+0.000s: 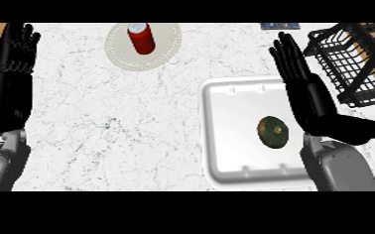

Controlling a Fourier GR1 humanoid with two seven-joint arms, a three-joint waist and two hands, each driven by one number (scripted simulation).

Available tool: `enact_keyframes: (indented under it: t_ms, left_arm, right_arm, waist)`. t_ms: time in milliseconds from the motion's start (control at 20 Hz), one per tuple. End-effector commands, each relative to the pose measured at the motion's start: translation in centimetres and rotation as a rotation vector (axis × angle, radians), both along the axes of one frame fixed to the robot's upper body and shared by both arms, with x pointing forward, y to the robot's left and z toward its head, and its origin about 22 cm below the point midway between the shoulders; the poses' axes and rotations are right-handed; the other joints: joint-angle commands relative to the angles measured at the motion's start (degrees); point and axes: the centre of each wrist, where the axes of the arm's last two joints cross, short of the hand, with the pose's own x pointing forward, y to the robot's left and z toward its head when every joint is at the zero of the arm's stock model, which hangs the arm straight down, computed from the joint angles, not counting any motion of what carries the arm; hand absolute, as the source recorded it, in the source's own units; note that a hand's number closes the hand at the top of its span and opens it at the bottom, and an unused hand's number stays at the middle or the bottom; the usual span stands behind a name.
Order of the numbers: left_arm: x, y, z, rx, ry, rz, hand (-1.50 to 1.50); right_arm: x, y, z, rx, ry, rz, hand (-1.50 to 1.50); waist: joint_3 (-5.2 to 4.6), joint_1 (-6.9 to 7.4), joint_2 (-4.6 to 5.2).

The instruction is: Pick the squash from the tray and place it in the tiered basket

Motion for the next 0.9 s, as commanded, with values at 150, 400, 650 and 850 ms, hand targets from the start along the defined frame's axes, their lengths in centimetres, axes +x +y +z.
enact_keyframes:
  t_ms: [150, 400, 650, 850]
  left_arm:
    - [-0.6, 2.3, -5.7, 0.087, 0.239, 0.09, 0.0]
    - [-2.3, 3.3, -7.7, 0.055, 0.394, 0.138, 0.0]
    - [-1.0, 0.7, -9.6, 0.093, 0.433, 0.1, 0.0]
    - [-1.9, 2.1, -9.0, 0.094, 0.422, 0.108, 0.0]
  right_arm:
    - [-1.3, -6.5, -0.9, 0.127, 0.122, -0.12, 1.5]
    - [-6.0, -14.6, -6.8, -0.096, 0.427, -0.716, -1.5]
    - [-10.9, -13.6, -6.0, -0.039, 0.406, -0.797, -1.5]
    - [-12.2, -13.9, -0.7, -0.249, 0.461, -0.676, -1.5]
  waist:
    - [-1.08, 0.33, 0.67]
    - [-1.53, -2.85, 1.35]
    - [-1.19, -0.51, 0.24]
    - [-1.28, 0.25, 0.1]
